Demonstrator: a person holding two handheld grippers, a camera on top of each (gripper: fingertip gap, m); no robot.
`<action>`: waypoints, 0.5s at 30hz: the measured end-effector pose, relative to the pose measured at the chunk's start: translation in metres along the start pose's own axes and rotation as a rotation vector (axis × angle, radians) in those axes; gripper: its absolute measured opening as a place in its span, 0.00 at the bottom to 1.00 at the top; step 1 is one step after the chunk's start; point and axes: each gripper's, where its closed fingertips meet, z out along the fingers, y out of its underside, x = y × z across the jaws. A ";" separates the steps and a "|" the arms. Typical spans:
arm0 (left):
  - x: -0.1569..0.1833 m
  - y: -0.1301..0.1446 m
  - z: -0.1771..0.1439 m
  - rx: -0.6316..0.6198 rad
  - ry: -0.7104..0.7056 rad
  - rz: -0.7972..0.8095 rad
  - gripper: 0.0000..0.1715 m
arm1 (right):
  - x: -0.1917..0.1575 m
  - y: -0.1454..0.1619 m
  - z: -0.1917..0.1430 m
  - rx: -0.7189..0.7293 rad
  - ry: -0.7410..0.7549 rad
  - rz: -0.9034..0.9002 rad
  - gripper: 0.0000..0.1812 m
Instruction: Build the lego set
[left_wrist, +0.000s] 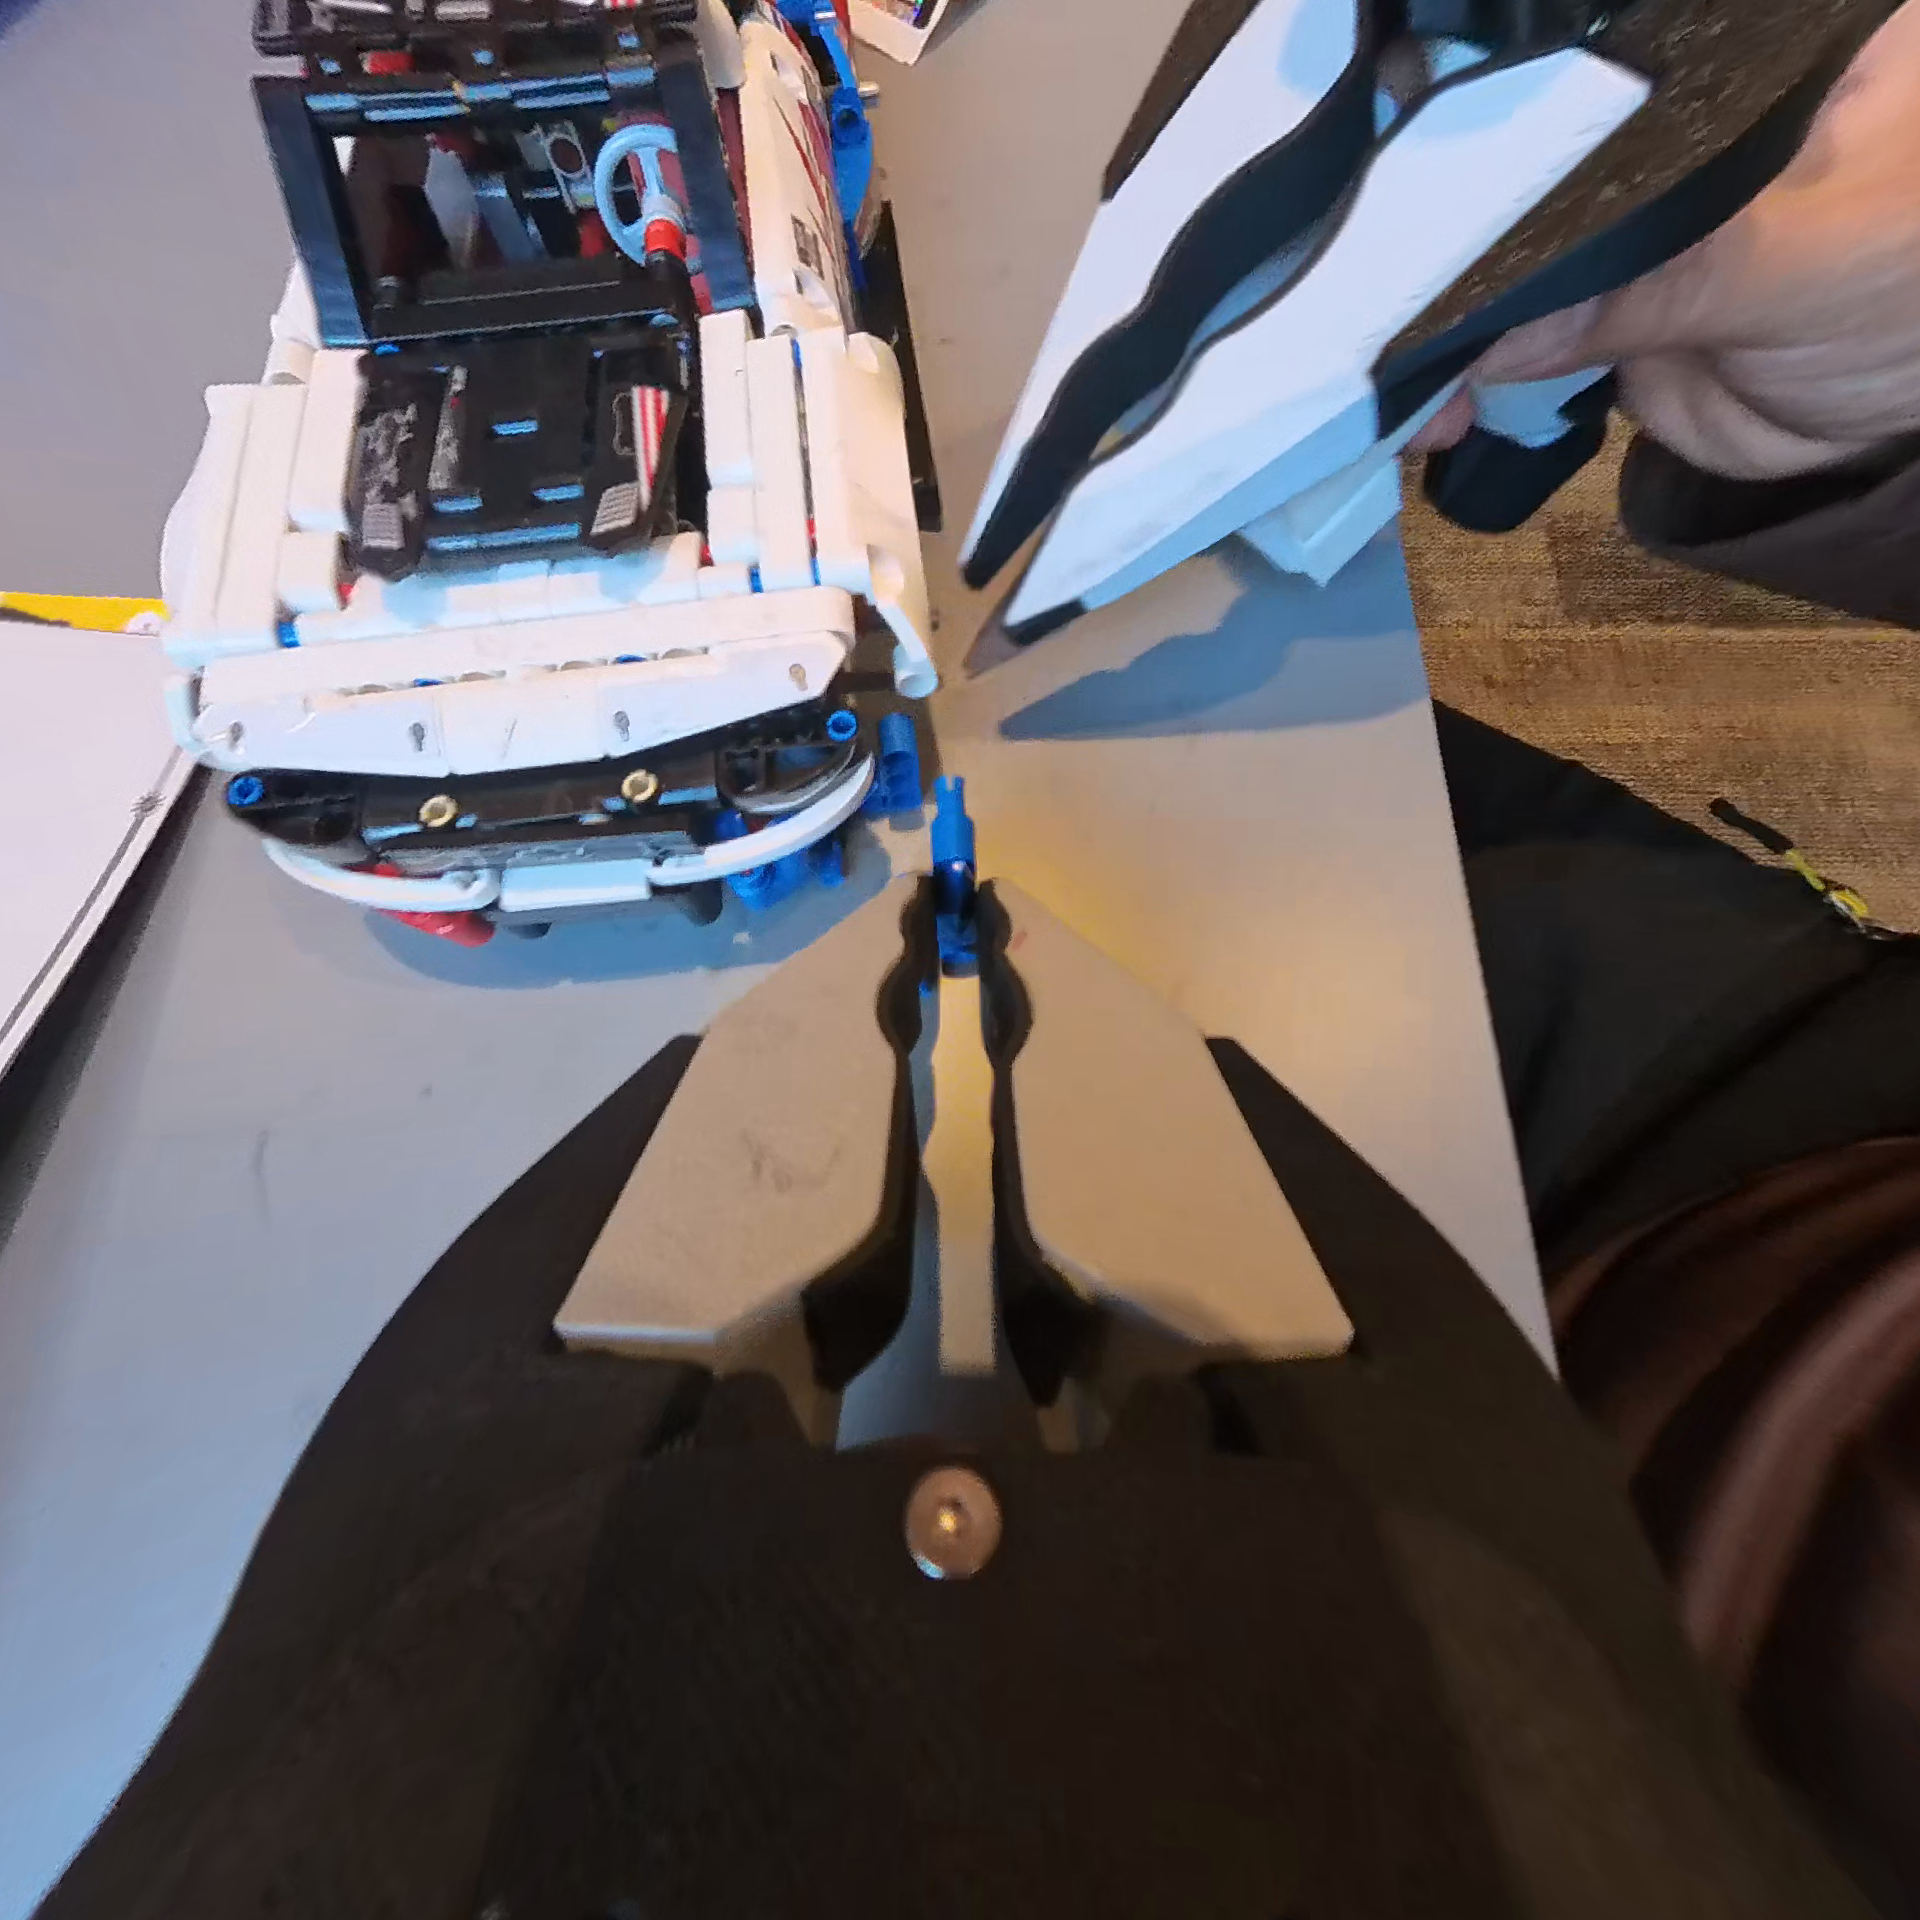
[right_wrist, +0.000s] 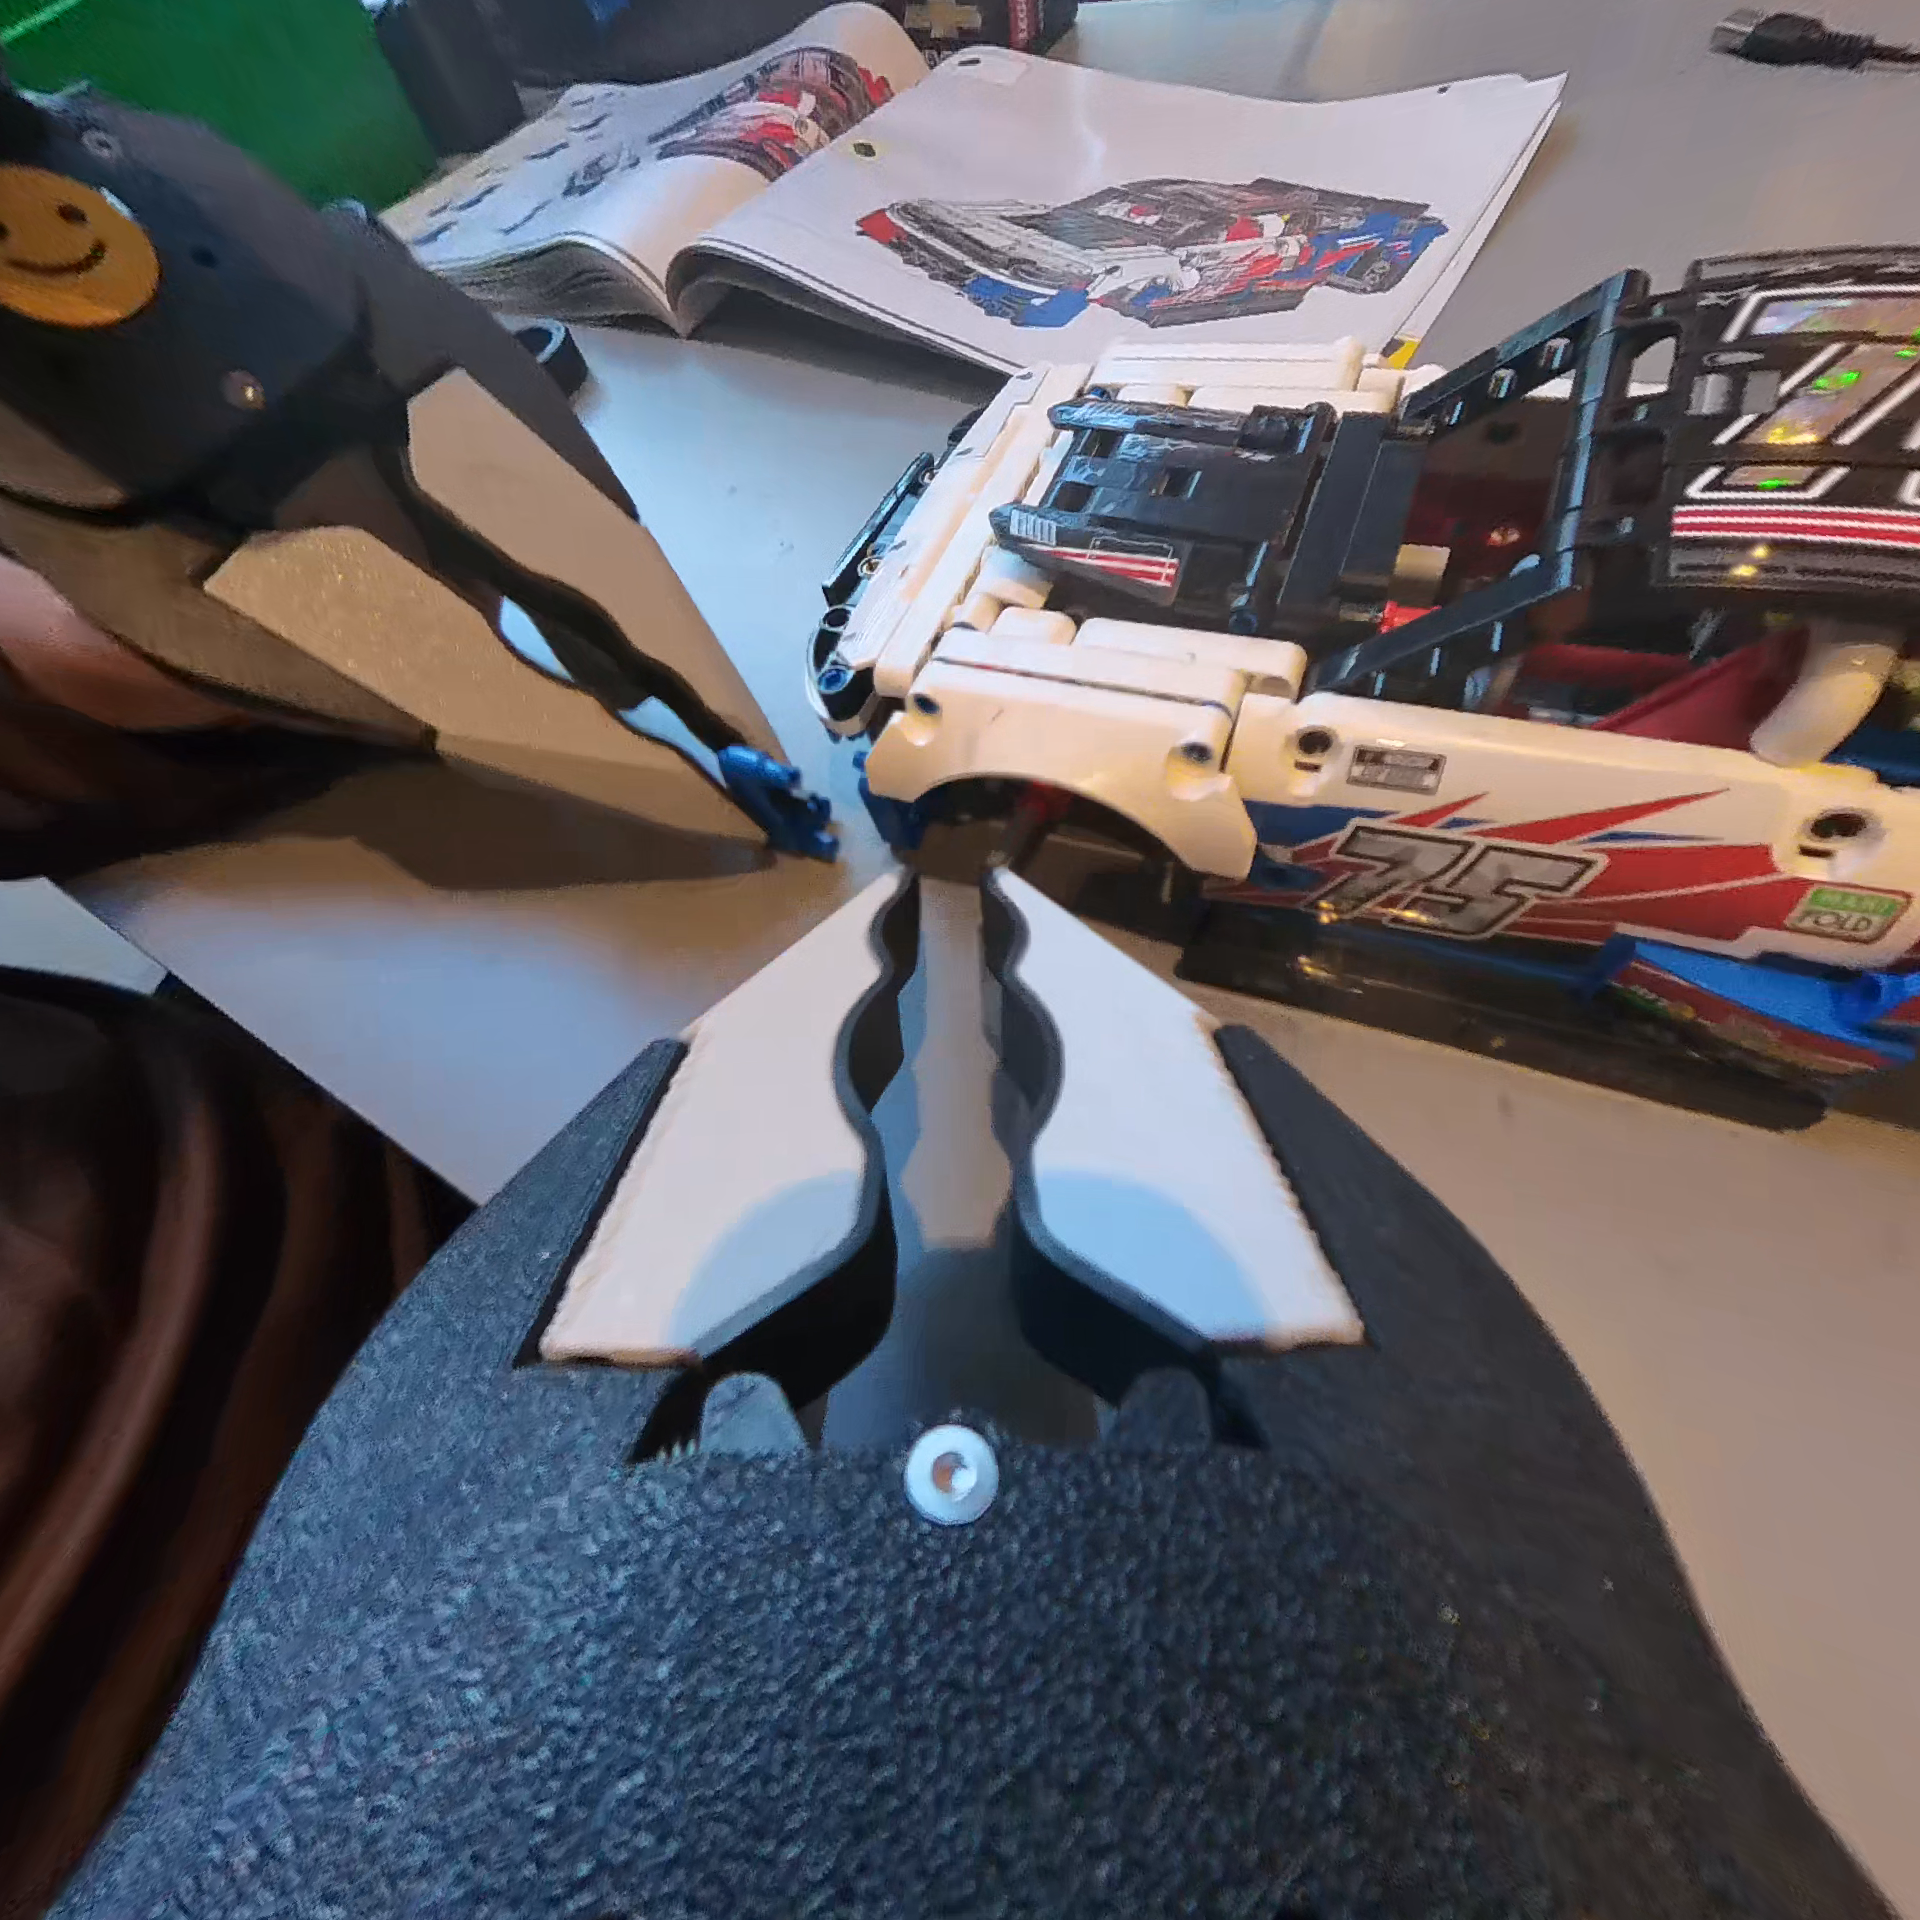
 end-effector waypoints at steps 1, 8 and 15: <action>-0.003 0.002 -0.004 0.007 -0.004 0.005 0.02 | 0.000 0.001 -0.003 -0.002 0.006 -0.013 0.08; -0.027 0.040 -0.047 -0.022 -0.016 -0.051 0.02 | 0.006 0.003 -0.028 -0.009 0.059 -0.086 0.11; -0.033 0.039 -0.054 -0.025 -0.033 -0.011 0.28 | 0.001 0.002 -0.025 0.016 0.017 -0.102 0.14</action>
